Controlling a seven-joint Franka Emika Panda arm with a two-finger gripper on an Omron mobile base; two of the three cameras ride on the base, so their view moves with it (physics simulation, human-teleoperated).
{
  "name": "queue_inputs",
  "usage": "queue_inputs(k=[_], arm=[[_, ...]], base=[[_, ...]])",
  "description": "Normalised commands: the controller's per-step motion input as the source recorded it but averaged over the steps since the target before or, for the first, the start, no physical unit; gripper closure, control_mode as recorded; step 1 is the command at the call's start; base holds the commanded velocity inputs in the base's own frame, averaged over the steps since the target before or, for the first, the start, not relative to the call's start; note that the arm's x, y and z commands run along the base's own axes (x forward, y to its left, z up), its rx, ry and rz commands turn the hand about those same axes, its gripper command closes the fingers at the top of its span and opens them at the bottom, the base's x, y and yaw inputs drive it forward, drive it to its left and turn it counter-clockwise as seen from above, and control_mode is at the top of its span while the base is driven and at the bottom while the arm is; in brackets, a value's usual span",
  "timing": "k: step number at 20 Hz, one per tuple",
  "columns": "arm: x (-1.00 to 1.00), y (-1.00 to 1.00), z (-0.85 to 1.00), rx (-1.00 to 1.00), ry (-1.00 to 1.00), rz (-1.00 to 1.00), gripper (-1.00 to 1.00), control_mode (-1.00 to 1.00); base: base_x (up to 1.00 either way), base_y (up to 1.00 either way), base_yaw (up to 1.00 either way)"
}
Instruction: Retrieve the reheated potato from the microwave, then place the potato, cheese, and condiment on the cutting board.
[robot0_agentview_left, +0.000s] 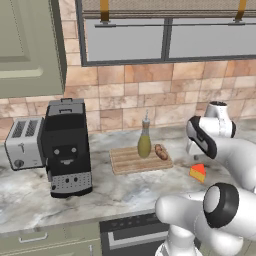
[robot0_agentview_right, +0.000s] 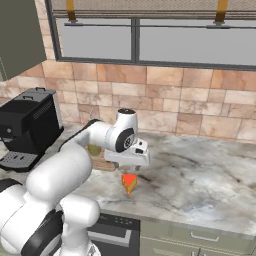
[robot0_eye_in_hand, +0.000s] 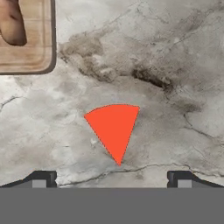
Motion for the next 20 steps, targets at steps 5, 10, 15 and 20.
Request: queue_inputs(k=[5, 10, 15, 20], arm=[[0.09, -0.11, -0.20, 0.00, 0.00, 0.00, -1.00, -1.00], [-0.02, -0.11, -0.15, 0.00, 0.00, 0.00, -1.00, -1.00], [-0.29, 0.00, -0.09, 0.02, 0.00, 0.00, -1.00, -1.00], [-0.18, 0.04, -0.14, 0.01, -0.01, 0.00, -1.00, -1.00]], base=[[0.00, 0.00, 0.00], [0.00, 0.00, 0.00], [0.00, 0.00, 0.00], [0.00, 0.00, 0.00]])
